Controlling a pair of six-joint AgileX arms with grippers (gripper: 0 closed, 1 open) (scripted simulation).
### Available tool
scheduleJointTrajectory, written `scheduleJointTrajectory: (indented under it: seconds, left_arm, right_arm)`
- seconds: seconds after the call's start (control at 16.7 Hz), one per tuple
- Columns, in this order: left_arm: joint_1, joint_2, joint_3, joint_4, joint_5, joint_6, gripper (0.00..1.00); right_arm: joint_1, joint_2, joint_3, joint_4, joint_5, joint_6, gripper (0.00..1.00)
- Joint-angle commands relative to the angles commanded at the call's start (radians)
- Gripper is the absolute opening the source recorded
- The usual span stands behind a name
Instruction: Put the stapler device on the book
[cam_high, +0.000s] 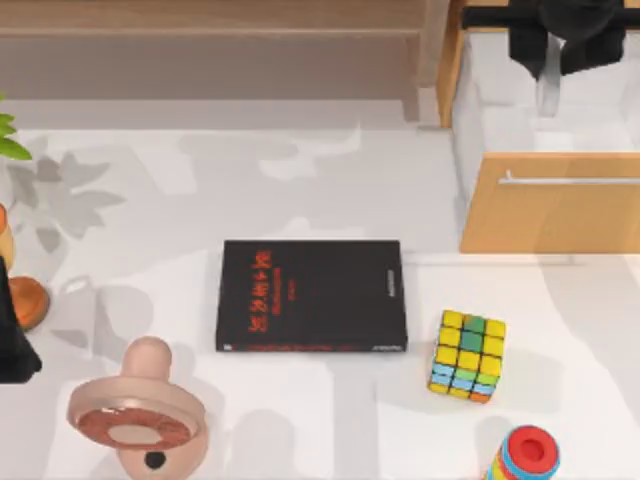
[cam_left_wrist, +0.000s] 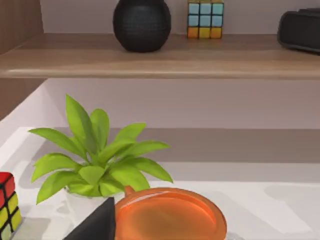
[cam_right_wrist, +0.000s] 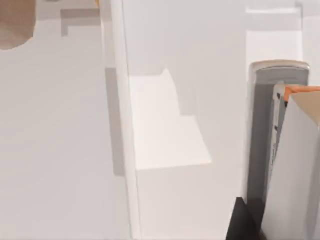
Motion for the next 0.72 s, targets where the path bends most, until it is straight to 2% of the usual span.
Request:
scheduleJointTrajectory:
  seconds: [0.72]
  left_arm:
    - [0.0,0.0,0.0,0.0,0.0,0.0,1.0]
  right_arm:
    - [0.403,0.157,0.076,-0.063,-0.057,0.37,0.0]
